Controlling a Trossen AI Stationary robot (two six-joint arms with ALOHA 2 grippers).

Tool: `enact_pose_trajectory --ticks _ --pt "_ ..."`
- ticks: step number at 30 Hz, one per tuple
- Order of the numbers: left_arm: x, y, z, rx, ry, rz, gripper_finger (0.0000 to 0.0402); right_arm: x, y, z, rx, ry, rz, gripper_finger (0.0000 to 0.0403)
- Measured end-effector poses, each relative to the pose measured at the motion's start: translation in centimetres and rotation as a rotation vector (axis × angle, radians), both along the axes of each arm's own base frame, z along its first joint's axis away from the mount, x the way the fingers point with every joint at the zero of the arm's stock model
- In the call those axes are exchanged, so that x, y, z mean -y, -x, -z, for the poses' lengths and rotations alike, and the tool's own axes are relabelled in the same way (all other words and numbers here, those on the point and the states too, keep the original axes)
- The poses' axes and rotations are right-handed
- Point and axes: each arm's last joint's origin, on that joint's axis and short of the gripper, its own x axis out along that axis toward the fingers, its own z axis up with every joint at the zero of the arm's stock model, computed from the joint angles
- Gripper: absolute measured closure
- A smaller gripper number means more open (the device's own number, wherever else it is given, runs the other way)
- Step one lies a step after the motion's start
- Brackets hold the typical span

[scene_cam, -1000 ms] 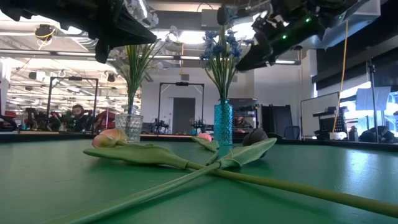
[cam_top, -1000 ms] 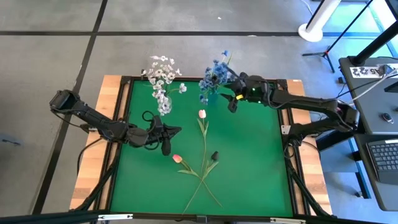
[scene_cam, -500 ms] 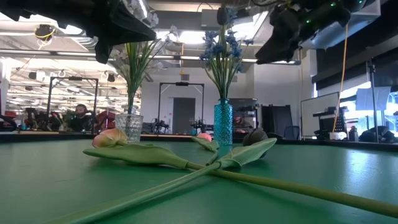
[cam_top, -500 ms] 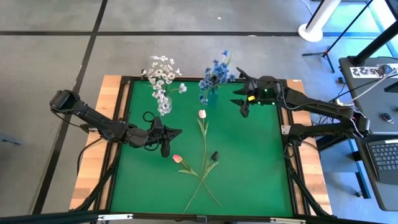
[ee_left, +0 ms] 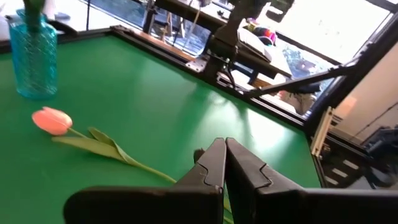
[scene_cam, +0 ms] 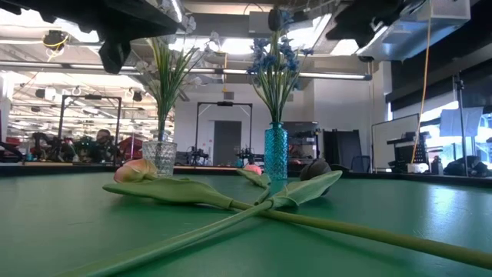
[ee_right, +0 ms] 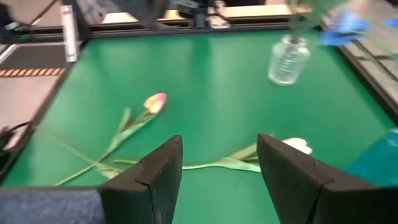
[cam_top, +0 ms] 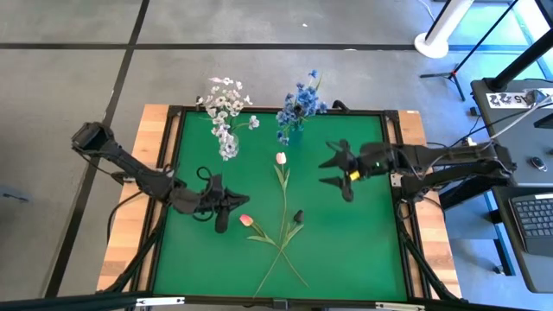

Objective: Sort flowers into vase by color
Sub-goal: Put the black flower into the blue vase

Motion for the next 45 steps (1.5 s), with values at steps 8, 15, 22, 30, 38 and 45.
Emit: enact_pose_trajectory --ticks 8,15,22,30,38,45 --pt "1.1 0.2 0.7 -0.027 0.014 0.036 0.0401 -4.6 -0.2 0.4 0.013 0.011 -0.04 0.0196" --pt "2.6 -1.4 2.0 -0.105 0.033 0.121 0.0401 -7.5 -1.6 2.5 -0.058 -0.038 -0.07 0.0196" --pt "5.1 -4.4 1.9 -0.187 0.058 0.213 0.0401 -9.2 -2.3 4.2 -0.105 -0.028 -0.007 0.0196" --pt "9.3 -7.5 1.7 -0.36 0.071 0.281 0.0401 -9.4 -2.3 4.3 -0.079 -0.041 0.1 0.0196" --pt "12.3 -9.3 3.1 -0.474 0.148 0.245 0.0352 -9.2 -2.3 4.2 -0.051 -0.054 0.174 0.0196" --pt "13.8 -10.8 4.2 -0.471 0.199 0.206 0.0277 -9.3 -2.5 3.9 -0.021 -0.087 0.196 0.0196"
